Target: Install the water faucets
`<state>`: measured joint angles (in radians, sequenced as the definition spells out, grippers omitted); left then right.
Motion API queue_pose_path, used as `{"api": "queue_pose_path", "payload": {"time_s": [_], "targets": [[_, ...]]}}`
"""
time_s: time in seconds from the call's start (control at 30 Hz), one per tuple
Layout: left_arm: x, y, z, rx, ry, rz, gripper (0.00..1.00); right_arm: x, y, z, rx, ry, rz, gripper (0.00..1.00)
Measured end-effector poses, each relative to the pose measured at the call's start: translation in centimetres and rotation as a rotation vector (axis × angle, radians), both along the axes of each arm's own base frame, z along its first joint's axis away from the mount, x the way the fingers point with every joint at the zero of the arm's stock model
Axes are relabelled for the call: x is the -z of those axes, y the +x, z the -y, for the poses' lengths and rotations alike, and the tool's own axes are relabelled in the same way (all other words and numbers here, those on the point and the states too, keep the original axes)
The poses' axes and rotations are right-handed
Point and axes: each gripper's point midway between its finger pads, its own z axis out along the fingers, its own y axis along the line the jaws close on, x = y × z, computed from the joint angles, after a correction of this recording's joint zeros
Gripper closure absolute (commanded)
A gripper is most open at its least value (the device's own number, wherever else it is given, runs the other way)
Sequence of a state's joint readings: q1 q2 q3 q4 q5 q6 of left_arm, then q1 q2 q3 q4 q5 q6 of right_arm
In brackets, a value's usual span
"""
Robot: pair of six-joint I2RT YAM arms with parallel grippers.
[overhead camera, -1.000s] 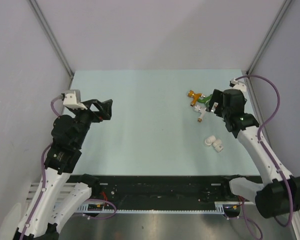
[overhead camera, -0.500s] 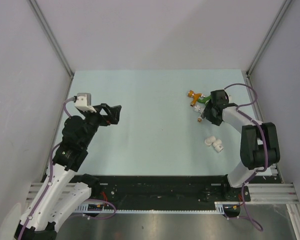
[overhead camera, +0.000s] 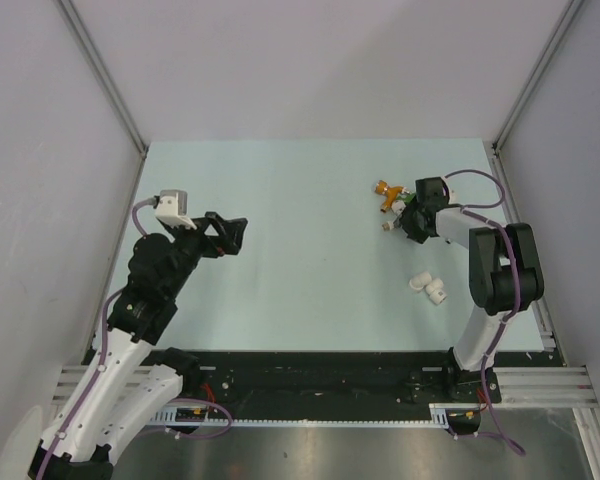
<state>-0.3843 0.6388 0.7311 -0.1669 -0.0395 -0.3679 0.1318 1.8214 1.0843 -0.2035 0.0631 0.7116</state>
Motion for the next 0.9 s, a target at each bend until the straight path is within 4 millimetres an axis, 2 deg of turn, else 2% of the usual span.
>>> {"api": "queue_pose_path", "payload": {"time_s": [0.2, 0.3, 0.33, 0.57, 0.77, 0.9], "targets": [[1.1, -0.3, 0.3, 0.020, -0.001, -0.040, 0.00, -0.2, 0.5, -0.4, 0.028, 0.045, 0.012, 0.46], [1.7, -0.5, 0.5, 0.030, 0.001, -0.059, 0.00, -0.5, 0.6, -0.6, 0.052, 0.060, 0.015, 0.41], [1.8, -0.6, 0.5, 0.033, 0.001, -0.063, 0.00, -0.7, 0.7, -0.6, 0.062, 0.064, 0.022, 0.38], [2.0, -0.8, 0.7, 0.042, -0.002, -0.075, 0.00, -3.3, 2.1, -0.5, 0.149, 0.090, 0.113, 0.39], [3.4, -1.1, 0.7, 0.045, -0.003, -0.101, 0.00, -2.4, 3.3, -0.4, 0.207, 0.082, 0.103, 0.46], [4.2, -1.2, 0.7, 0.045, -0.002, -0.120, 0.00, -1.1, 3.2, -0.4, 0.218, 0.042, 0.071, 0.48]]}}
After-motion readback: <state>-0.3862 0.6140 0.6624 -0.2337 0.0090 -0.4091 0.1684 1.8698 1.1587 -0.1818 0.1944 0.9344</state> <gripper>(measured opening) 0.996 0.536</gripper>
